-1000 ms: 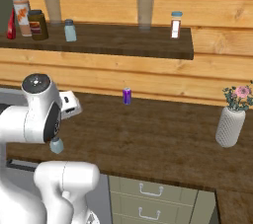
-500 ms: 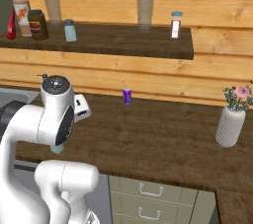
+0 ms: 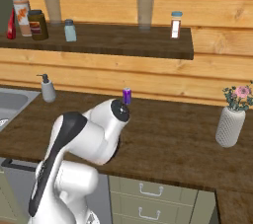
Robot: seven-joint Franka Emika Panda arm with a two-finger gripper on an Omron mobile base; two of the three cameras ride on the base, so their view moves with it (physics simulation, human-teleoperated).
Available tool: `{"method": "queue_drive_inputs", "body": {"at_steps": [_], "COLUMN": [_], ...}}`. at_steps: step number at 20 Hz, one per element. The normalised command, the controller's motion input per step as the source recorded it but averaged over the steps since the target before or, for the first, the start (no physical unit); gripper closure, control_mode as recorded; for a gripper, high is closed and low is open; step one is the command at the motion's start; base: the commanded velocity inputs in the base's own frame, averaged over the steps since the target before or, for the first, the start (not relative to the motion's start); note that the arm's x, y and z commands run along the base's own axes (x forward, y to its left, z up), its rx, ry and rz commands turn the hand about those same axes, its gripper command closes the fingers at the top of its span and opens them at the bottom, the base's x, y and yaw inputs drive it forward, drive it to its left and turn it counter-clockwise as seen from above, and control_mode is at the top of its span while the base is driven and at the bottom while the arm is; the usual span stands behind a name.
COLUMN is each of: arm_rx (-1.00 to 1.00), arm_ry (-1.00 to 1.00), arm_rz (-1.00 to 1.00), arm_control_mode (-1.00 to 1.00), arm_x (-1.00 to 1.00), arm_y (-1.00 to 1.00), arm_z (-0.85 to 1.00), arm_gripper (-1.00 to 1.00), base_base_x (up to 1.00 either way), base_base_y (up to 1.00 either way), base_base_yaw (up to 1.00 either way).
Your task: Put the shaker and condiment bottle from the counter next to their counterparts in the cabinet.
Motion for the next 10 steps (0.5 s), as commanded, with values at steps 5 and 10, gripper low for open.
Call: {"method": "queue_drive_inputs", "body": {"at_steps": [5,10], "arm_rx": [0.02,0.0], "arm_ry": [-0.21,-0.13], "arm_rz": [0.09,0.03], "arm_control_mode": [-1.0,-1.0], "arm_x": [-0.83,-0.4], "arm_y": [0.35,0.19], "arm_z": [-0.49,-0.19], "arm_gripper": [-1.0,-1.0], "base_base_x": [0.0,0.0], "base_base_y": [0.0,0.0], "base_base_yaw": [0.0,0.0]}}
